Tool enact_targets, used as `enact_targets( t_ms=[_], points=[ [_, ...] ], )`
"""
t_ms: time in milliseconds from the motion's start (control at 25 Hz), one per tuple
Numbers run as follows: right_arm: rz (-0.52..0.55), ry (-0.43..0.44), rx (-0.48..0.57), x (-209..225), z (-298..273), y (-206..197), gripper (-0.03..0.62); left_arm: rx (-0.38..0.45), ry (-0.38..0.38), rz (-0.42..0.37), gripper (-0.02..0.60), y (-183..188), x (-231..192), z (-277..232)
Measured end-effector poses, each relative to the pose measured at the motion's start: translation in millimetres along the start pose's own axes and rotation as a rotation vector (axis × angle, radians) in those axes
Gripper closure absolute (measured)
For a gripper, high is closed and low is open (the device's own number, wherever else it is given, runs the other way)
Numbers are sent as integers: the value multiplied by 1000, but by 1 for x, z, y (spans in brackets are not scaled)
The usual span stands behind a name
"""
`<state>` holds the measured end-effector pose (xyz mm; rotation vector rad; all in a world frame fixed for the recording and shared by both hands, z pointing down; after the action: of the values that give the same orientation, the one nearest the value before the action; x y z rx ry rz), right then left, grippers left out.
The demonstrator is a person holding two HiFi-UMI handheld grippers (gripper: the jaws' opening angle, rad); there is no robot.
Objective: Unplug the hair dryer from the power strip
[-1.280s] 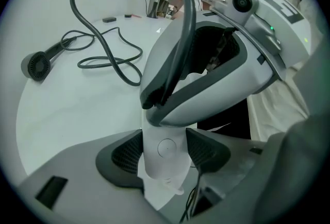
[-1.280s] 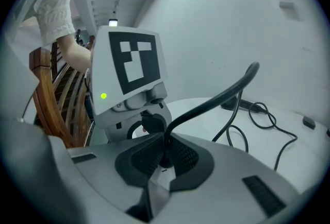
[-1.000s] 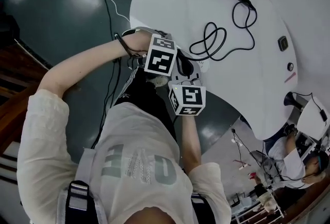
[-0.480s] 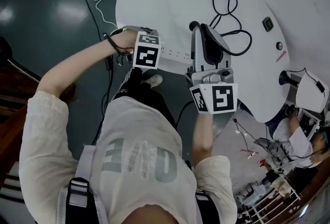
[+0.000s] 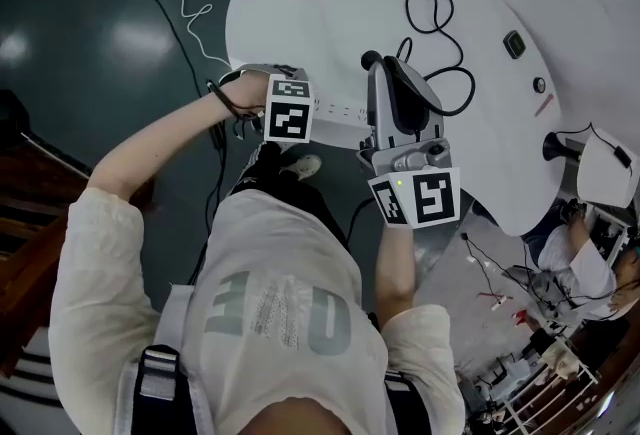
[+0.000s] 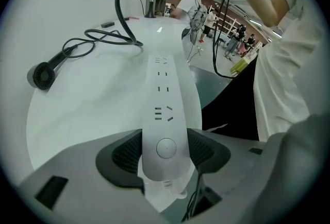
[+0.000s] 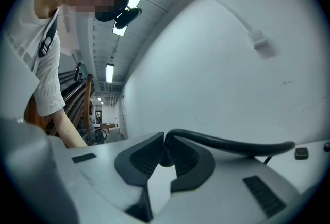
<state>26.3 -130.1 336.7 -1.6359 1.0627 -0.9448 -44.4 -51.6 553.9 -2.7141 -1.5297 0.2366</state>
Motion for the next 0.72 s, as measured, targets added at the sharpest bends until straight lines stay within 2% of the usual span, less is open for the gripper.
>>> enact_targets(
  t_ms=[240, 400, 560, 720],
  points=[
    [-26, 7, -38, -1, -7, -6, 553, -18, 25, 5, 321, 1, 1, -2],
    [-139, 22, -90, 5, -18, -17, 553, -10, 28, 7, 321, 1, 2, -2],
    [-413, 122, -221, 17, -44, -47, 553, -5, 33, 13, 321, 0, 4, -1],
    [-750, 247, -255, 32, -70, -87, 553, 0, 35, 21, 321, 1, 3, -1]
  ],
)
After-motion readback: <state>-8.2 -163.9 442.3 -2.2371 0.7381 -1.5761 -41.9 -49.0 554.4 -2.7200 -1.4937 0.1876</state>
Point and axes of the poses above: the fingertips, and each gripper's own axes: z backward along the fingers, x to its right, y out of its top, the point moved 6 cm from there along z, backward along the fingers, and after that the axes turned 12 degrees about -x, right-handed, at the moved point
